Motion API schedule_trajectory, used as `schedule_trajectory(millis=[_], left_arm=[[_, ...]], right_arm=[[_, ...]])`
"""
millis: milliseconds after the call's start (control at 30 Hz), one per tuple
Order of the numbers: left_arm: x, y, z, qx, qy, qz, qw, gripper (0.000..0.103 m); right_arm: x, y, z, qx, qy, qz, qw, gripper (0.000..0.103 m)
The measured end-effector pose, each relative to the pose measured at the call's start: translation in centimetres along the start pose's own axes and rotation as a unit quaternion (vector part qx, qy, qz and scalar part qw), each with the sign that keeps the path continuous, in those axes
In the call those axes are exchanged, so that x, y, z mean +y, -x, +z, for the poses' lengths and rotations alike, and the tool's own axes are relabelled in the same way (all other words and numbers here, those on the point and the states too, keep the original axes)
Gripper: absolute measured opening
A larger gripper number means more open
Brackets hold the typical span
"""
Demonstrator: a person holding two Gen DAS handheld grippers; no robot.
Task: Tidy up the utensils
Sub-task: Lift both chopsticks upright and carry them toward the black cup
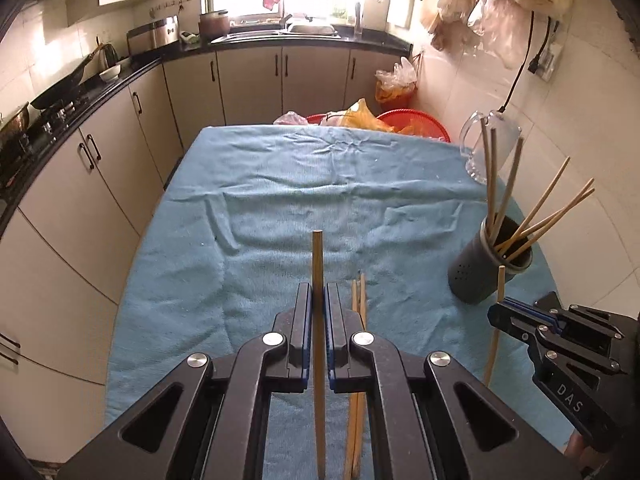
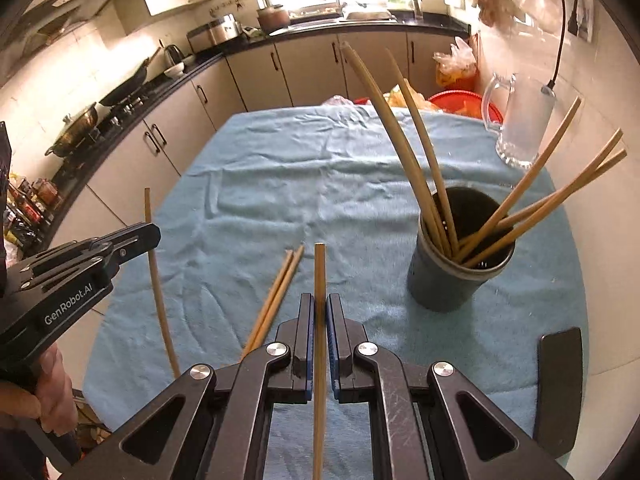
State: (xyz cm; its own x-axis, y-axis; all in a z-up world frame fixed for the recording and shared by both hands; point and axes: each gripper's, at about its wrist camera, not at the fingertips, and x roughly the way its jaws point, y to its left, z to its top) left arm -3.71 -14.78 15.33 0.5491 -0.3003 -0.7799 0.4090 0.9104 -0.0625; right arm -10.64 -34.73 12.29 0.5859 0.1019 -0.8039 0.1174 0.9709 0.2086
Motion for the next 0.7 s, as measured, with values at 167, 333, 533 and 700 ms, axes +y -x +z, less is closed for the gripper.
schedule_trajectory(millis=[167,333,533,700], left_arm=[[-0.1,1.3,0.1,-0.012,0.001,-0.002,0.9999,0.005],[0.0,2.3,-0.1,-0.020,0.003,-0.002,0.9998,0.005],[-0.3,3.3,-0.1,-0.030,0.000,-0.001,0.9996,0.005],[-0.5,3.9,-0.1,-0.035,-0.003,-0.001,0.9994,0.005]], right_arm=[[0.3,1.8,0.0,-0.014,0.009,0.001,1.000,0.007],[1.1,3.1,0.0,-0.023,0.025,-0.005,0.999,0.007],[1.9,4.2,-0.1,-0.034,0.039,-0.005,0.999,0.007],[2.1,4.8,-0.1,-0.040,0.042,-0.002,0.998,0.007]])
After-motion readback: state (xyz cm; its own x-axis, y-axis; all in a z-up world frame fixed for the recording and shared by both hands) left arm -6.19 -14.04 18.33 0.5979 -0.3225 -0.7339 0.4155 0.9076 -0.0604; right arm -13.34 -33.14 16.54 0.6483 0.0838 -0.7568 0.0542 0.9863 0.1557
